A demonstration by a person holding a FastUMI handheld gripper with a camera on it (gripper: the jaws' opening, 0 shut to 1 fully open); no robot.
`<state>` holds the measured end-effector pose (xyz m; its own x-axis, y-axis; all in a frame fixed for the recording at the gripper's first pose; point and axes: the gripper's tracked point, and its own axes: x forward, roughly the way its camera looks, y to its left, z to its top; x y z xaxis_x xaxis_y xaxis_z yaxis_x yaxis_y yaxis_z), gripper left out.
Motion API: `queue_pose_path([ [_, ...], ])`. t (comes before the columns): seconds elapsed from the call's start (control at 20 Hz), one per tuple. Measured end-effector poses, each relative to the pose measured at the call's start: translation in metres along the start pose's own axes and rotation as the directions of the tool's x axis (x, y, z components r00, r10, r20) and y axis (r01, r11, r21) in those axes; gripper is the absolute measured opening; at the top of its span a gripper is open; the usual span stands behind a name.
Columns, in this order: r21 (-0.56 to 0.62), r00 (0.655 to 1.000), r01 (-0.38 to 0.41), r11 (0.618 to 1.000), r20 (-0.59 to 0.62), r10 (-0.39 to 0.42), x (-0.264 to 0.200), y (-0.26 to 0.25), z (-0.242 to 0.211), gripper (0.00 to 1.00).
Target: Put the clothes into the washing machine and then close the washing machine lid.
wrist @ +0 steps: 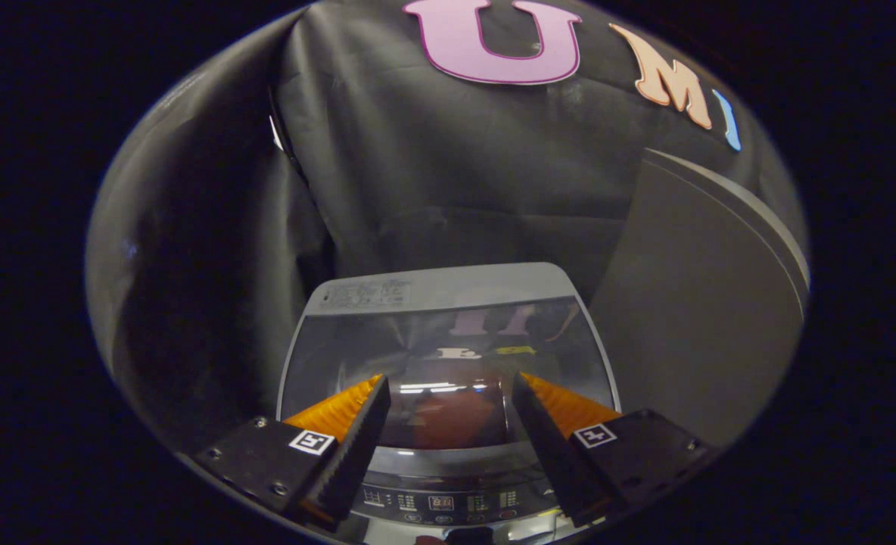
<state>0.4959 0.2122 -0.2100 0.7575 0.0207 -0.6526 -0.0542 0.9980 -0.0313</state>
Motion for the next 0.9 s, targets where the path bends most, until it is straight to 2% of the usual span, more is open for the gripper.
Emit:
queue_pose_path([
  [0.3, 0.010, 0.999, 0.002, 1.000, -0.047, -0.002, 0.001, -0.001, -0.019, 0.99],
  [0.55, 0.014, 0.999, 0.002, 1.000, -0.051, -0.001, -0.019, -0.009, -0.037, 0.99],
  [0.75, 0.002, 0.999, -0.022, 1.000, 0.039, 0.022, -0.050, -0.006, -0.023, 0.99],
  [0.9, 0.000, 0.994, 0.003, 1.000, 0.109, -0.003, -0.078, -0.018, -0.006, 0.99],
])
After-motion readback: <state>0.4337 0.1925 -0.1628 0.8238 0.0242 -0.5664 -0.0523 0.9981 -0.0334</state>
